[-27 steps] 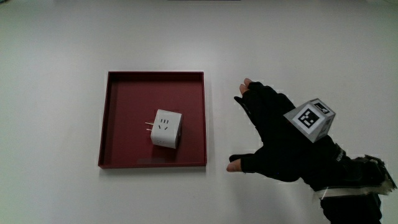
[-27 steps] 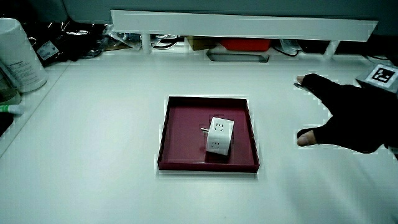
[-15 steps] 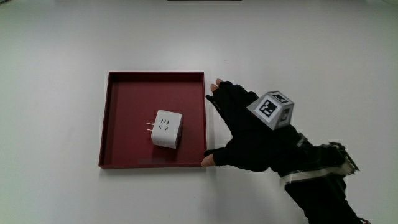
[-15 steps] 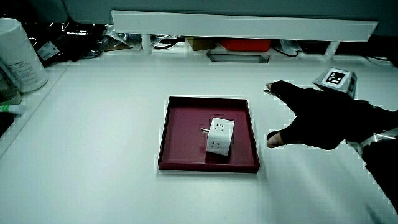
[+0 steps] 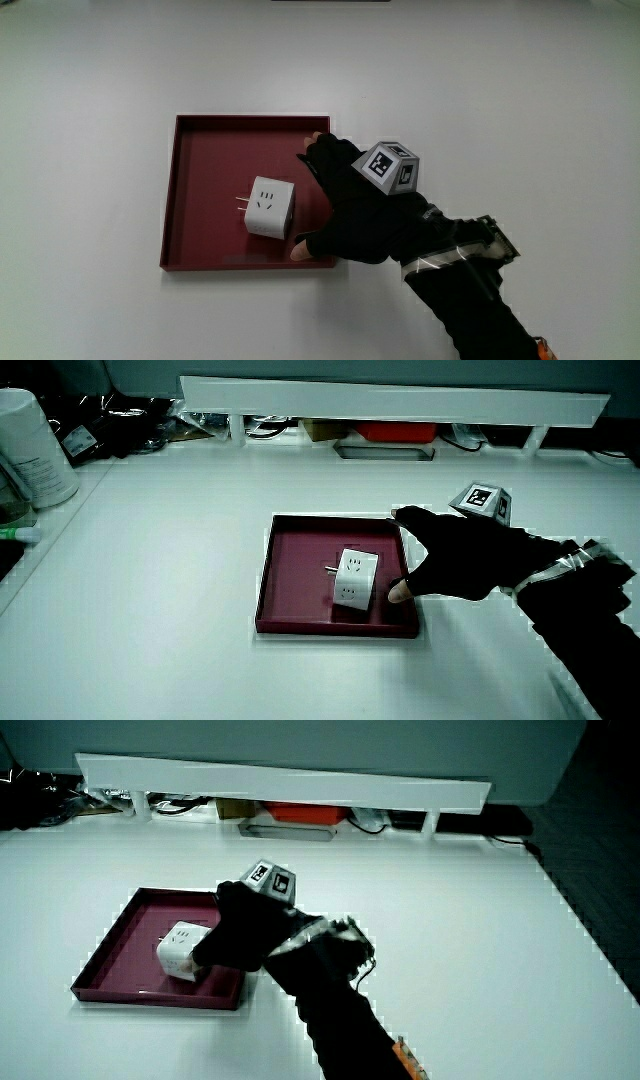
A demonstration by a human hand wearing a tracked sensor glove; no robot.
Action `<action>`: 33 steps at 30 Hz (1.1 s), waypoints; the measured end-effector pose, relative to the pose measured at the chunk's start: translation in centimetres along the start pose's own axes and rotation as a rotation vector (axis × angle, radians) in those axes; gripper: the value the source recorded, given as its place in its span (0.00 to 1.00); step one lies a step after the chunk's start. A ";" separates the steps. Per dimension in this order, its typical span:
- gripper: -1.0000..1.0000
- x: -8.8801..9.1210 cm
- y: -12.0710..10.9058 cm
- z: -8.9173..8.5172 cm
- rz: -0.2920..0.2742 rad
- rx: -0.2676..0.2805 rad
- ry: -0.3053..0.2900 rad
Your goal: Pick socket
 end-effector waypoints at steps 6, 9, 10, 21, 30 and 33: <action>0.50 0.5 1.5 -1.6 -0.004 -0.014 0.010; 0.50 0.7 2.2 -2.3 -0.014 -0.021 0.016; 0.50 0.9 2.4 -2.5 -0.021 -0.024 0.014; 0.50 1.5 3.4 -3.2 -0.050 -0.010 0.024; 0.67 1.3 3.3 -3.3 -0.042 0.043 -0.005; 0.75 1.0 3.2 -3.3 -0.032 0.049 -0.010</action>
